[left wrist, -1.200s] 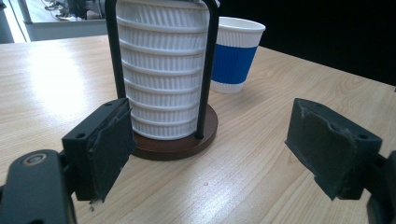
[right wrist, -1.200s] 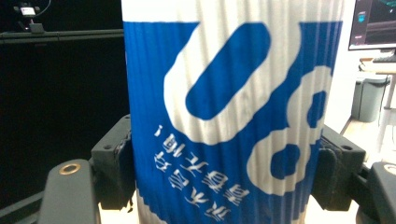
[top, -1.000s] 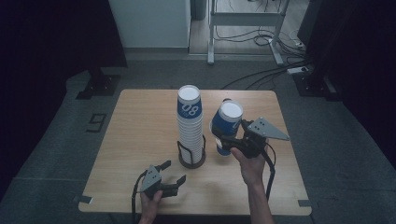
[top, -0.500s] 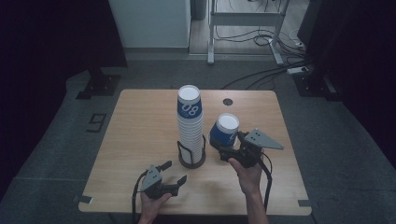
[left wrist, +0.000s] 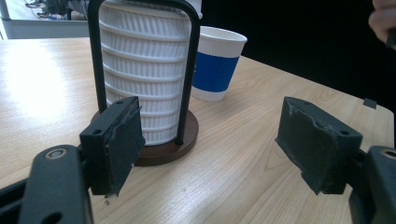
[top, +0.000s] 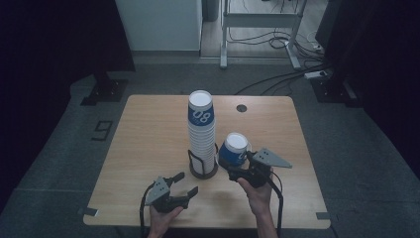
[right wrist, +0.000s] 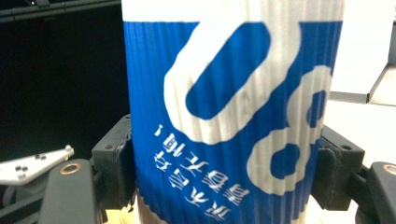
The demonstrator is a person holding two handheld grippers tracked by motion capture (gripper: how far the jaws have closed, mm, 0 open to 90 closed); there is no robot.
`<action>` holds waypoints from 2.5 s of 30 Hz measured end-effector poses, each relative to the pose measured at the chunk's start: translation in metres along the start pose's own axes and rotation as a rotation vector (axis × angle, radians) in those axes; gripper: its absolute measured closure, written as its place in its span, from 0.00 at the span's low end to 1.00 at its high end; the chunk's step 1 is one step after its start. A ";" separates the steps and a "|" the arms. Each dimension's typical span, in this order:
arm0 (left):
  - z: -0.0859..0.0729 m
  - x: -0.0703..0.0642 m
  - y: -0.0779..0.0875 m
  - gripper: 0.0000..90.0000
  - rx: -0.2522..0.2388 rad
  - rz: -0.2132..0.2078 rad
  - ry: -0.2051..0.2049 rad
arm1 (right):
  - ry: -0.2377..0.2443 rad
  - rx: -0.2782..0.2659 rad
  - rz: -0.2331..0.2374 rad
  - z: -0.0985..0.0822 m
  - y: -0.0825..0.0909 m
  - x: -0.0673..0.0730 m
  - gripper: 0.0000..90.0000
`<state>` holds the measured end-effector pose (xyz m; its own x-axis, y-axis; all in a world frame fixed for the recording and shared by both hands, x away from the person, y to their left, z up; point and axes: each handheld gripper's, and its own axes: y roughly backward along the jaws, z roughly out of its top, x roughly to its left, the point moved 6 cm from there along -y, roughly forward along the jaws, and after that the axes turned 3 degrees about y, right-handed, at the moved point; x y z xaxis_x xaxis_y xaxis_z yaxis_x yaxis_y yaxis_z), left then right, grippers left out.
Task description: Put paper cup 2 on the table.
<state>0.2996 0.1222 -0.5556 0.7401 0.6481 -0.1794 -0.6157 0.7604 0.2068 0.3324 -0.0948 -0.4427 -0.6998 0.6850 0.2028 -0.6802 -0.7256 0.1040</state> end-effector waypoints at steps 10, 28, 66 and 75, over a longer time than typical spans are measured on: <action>0.004 -0.008 -0.003 0.32 -0.015 -0.027 -0.043 | -0.013 0.003 0.015 -0.019 -0.001 0.006 0.26; 0.007 -0.027 -0.013 0.45 -0.079 -0.072 -0.101 | -0.138 -0.007 0.065 -0.056 -0.006 0.012 0.26; 0.019 -0.042 -0.033 0.65 -0.181 0.018 -0.142 | -0.447 0.012 0.265 -0.089 -0.019 0.034 0.26; 0.025 -0.042 -0.035 0.83 -0.226 0.104 -0.173 | -0.473 0.031 0.314 -0.088 -0.021 0.039 0.25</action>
<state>0.2970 0.0676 -0.5316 0.6929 0.7210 0.0021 -0.7210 0.6929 -0.0073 0.3002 -0.0468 -0.5226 -0.6885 0.3375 0.6419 -0.4434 -0.8963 -0.0044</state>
